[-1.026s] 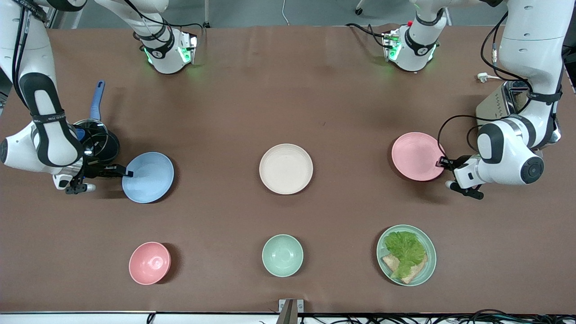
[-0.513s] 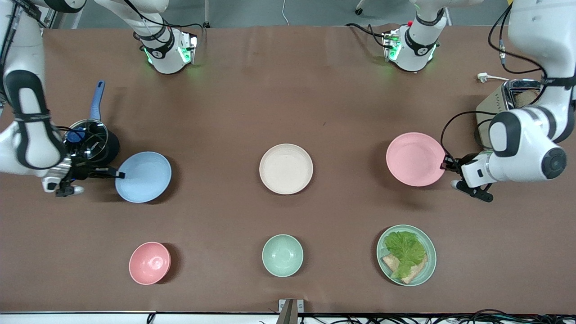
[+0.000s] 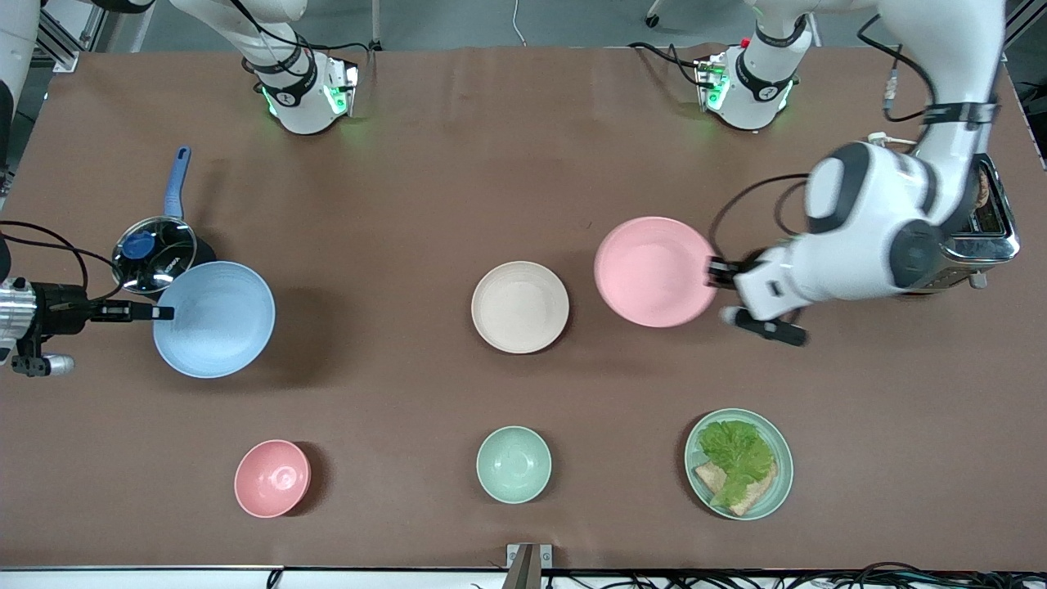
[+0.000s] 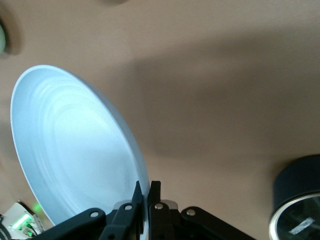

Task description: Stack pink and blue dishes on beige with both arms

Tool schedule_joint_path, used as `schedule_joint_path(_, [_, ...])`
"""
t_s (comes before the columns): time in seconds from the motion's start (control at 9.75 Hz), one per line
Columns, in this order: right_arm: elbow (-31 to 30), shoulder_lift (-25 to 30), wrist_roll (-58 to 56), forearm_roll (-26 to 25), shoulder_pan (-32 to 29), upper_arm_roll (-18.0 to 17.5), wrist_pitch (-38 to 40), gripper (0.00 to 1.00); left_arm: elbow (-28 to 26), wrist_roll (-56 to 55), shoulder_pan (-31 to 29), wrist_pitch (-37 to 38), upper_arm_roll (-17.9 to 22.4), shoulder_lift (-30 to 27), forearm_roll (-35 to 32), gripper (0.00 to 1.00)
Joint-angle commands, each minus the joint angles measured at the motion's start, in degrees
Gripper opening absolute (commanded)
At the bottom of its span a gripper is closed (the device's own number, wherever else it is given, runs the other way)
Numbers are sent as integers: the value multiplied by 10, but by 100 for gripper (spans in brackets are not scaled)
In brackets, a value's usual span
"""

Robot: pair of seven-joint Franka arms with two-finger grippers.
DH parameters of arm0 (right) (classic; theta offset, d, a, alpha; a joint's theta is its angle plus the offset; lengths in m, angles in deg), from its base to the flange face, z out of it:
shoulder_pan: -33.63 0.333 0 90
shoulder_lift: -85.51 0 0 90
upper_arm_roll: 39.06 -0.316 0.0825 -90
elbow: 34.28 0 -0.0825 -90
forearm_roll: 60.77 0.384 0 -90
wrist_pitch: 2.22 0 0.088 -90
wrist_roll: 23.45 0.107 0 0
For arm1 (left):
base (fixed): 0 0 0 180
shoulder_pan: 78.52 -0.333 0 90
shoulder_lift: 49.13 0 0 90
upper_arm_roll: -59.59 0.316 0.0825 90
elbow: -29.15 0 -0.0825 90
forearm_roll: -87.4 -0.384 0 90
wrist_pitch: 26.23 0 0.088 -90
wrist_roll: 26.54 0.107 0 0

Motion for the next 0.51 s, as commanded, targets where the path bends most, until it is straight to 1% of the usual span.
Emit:
schedule_joint_path(0.0, [-10,24,89,-9,23,-27,6,1,10,-74,7,-94,-78,94,-1,2])
schedule_joint_path(0.1, [-14,31,111,-9,23,-49,5,1,25,-108,44,-150,-86,139,-7,2])
schedule_joint_path(0.21, [-28,36,123,-9,25,-67,-2,1,34,-131,77,-176,-83,177,-24,3])
schedule_joint_path(0.41, [-60,47,123,-9,30,-91,-29,1,62,-210,91,-216,-85,241,-121,5])
